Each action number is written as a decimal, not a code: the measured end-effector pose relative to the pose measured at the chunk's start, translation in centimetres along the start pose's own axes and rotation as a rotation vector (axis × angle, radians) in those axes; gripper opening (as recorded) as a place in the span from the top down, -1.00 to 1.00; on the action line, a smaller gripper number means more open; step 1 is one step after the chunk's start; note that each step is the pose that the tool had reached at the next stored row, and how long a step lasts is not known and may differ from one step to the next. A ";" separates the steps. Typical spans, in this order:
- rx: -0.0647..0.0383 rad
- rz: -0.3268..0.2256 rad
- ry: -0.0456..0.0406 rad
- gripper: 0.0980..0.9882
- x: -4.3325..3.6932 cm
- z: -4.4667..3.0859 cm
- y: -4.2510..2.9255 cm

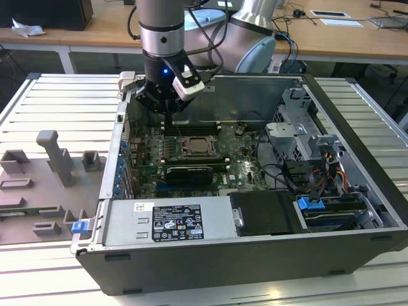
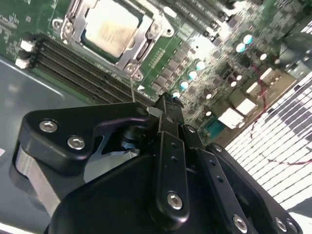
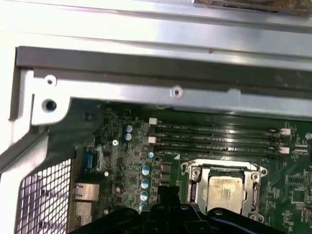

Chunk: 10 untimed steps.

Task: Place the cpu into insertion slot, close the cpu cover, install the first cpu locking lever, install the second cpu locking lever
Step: 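Install the first cpu locking lever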

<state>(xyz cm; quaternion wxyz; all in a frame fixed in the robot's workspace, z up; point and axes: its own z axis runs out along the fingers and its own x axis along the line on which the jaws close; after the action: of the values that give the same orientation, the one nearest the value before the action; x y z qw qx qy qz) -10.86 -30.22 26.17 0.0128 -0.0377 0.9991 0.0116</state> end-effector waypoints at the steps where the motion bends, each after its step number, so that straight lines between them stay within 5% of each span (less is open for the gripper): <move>1: 0.000 0.000 -0.0001 0.98 0.00 0.03 0.21; 10: 0.000 0.000 0.0002 0.98 -0.31 0.34 1.09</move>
<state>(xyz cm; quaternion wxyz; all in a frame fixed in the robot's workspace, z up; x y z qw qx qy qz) -10.62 -29.11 25.86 0.0127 -0.0378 0.9991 0.0116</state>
